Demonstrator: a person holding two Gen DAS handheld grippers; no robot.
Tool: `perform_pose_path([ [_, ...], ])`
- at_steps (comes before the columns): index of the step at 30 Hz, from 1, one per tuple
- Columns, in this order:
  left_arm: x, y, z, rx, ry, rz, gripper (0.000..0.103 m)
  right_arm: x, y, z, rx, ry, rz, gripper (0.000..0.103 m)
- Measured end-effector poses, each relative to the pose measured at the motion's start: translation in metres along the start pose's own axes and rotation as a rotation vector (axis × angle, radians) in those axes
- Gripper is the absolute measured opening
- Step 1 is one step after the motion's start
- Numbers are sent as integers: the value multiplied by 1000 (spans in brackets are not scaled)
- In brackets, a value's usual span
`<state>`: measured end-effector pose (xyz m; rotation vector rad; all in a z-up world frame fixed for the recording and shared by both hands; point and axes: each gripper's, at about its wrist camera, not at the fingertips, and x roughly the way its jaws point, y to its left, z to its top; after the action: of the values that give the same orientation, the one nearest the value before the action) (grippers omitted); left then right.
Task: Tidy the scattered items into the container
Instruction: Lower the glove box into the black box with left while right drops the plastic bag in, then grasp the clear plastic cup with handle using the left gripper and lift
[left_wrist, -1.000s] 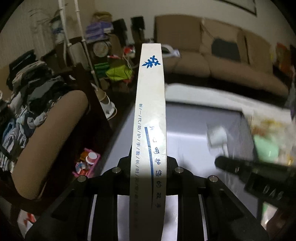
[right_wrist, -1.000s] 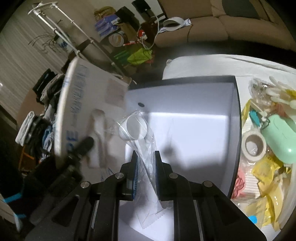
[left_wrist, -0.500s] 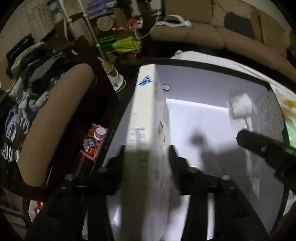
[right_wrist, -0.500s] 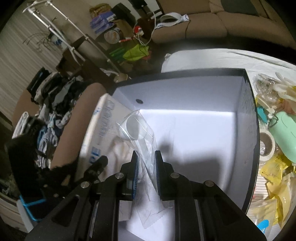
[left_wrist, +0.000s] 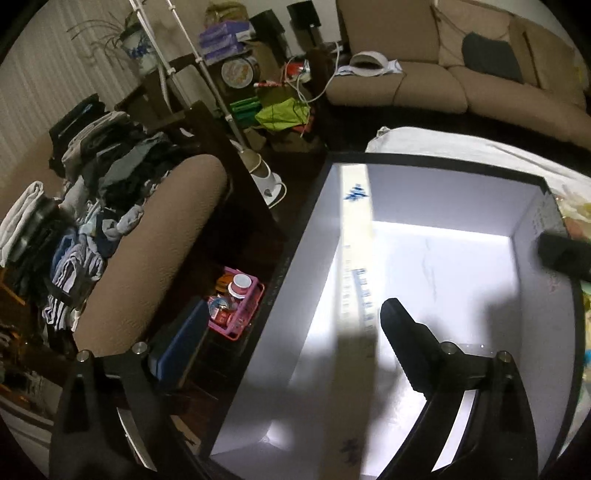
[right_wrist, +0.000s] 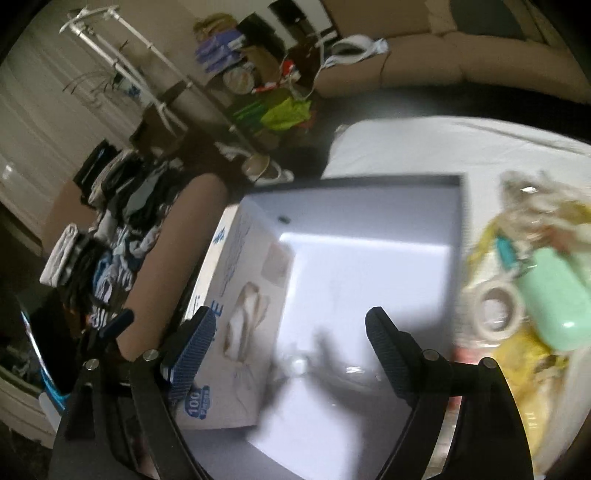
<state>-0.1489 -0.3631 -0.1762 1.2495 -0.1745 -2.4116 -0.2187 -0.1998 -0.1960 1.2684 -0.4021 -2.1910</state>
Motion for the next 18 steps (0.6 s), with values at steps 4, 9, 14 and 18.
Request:
perform_pose_path([
  [4,-19,30,-1,-83,7,-3,94,-50,-22,-4,-60,-39,-55,86],
  [9,-67,59,4,-251,-61,-110,103,-125,-68,-27,-138,-49,-183,86],
  [14,-130,27,7,-221,-140,-307,103,-206,-120,-56,-170,-23,-336,86],
  [18,-158,-25,10,-115,-140,-396,103,-255,-155,-78,-162,-13,-424,86],
])
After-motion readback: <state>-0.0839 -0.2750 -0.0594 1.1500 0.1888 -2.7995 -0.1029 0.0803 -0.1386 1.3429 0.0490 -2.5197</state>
